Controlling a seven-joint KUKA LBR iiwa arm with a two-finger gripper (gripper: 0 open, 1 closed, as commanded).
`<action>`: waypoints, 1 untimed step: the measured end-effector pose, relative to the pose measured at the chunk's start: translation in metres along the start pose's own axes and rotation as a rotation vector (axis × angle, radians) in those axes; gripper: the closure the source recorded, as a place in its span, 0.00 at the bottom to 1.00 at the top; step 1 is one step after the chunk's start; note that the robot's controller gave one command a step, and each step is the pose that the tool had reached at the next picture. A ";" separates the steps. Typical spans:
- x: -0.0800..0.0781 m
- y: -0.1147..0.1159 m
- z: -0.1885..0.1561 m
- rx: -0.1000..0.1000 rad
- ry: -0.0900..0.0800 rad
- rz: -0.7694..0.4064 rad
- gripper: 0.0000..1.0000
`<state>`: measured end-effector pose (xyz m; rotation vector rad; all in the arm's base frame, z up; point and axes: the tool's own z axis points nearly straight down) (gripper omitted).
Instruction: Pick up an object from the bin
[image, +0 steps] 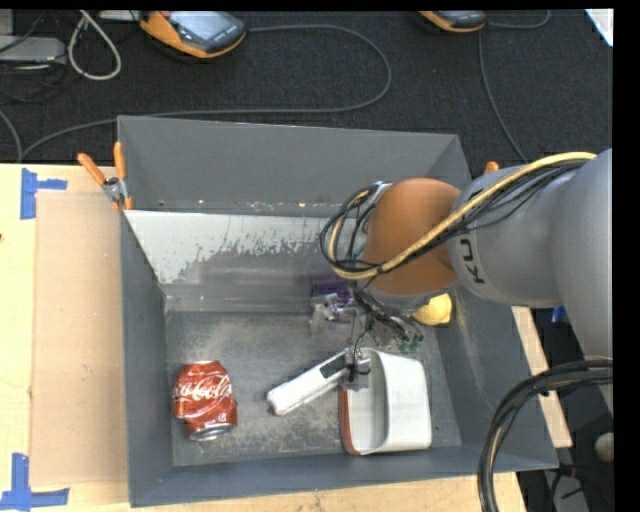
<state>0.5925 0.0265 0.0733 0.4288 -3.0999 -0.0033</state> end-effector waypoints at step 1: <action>0.031 0.094 0.005 -0.009 -0.005 0.107 1.00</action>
Offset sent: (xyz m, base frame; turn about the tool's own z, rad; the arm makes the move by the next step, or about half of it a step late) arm 0.0000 0.0000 0.0000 0.0000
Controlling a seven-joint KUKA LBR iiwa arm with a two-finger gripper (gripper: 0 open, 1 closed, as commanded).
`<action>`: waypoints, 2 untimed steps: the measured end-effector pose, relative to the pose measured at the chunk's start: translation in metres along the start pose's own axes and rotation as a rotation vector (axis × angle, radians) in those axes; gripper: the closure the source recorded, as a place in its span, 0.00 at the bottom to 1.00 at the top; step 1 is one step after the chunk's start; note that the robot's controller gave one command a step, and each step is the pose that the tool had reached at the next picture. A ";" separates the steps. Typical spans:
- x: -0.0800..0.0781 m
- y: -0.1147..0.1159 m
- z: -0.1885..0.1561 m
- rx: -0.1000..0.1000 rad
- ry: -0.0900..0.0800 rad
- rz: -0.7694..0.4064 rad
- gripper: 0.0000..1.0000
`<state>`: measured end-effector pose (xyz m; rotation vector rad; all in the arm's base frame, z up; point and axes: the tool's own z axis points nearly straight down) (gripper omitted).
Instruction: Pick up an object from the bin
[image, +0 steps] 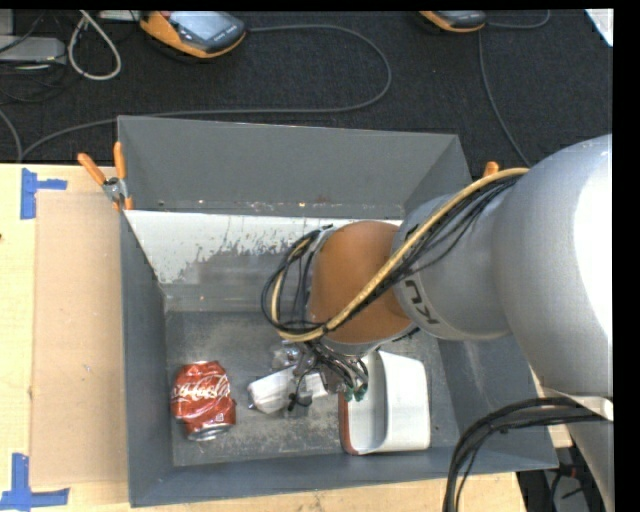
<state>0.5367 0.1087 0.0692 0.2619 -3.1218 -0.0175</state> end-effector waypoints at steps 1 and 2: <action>0.000 0.000 0.000 0.000 0.000 0.000 1.00; 0.005 0.015 -0.108 0.000 0.007 -0.032 1.00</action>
Offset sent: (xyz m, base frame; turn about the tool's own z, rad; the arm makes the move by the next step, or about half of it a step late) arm -0.0052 0.0142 0.1185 -0.0374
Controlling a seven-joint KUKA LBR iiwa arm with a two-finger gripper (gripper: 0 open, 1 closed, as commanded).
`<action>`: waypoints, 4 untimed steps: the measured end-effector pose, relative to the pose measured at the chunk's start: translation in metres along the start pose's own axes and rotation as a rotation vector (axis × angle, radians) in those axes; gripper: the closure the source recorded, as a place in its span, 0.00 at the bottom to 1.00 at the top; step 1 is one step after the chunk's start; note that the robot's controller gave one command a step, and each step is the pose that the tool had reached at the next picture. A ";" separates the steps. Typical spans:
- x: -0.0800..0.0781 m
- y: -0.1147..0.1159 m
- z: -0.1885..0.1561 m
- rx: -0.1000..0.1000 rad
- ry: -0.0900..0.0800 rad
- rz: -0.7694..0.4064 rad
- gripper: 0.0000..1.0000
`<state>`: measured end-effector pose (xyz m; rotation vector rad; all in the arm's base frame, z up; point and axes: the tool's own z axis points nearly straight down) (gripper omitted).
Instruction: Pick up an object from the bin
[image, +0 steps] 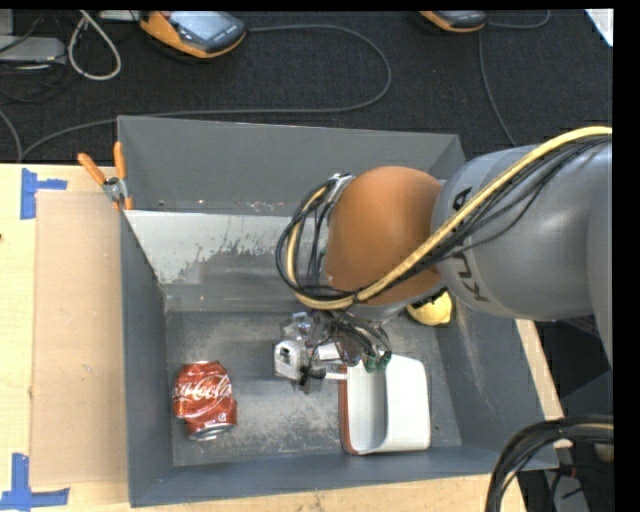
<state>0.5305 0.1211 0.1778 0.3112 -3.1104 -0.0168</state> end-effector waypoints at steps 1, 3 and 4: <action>0.004 0.000 -0.021 0.000 -0.006 0.004 1.00; 0.007 -0.039 0.038 -0.001 0.007 -0.061 1.00; 0.049 -0.041 0.112 -0.003 0.007 -0.184 1.00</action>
Offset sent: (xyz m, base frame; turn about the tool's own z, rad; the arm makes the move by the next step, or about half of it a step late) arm 0.0045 -0.0400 -0.0416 -0.0825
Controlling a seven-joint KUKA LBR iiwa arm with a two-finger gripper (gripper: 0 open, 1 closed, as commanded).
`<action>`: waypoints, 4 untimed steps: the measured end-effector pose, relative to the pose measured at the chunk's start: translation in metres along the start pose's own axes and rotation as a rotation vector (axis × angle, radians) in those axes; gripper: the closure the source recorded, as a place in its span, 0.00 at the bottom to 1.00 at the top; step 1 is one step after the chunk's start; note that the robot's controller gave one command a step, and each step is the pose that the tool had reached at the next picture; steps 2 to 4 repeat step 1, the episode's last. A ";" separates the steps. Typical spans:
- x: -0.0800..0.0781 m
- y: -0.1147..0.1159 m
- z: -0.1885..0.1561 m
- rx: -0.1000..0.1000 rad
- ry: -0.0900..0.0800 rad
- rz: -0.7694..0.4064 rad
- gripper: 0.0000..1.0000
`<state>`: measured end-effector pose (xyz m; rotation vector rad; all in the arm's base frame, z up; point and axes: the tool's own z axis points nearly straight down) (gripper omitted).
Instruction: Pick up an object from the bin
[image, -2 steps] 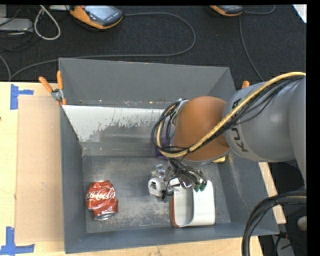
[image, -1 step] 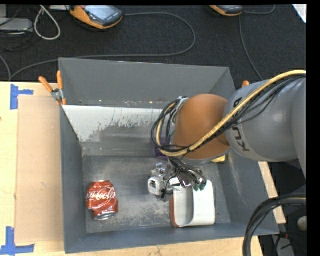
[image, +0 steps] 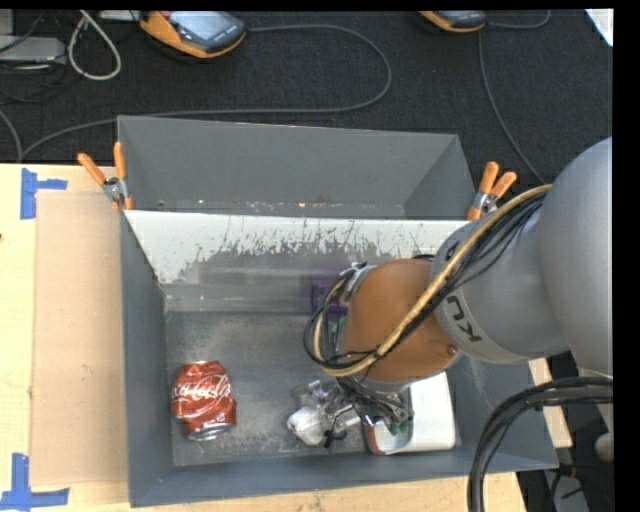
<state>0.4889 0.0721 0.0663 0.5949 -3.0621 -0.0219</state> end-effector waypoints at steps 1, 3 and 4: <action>-0.020 0.010 -0.110 0.000 -0.002 0.073 1.00; -0.020 0.010 -0.110 0.000 -0.002 0.073 1.00; -0.020 0.010 -0.110 0.000 -0.002 0.073 1.00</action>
Offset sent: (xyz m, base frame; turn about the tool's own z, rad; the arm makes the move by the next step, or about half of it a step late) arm -0.0082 0.0080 0.2882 0.0292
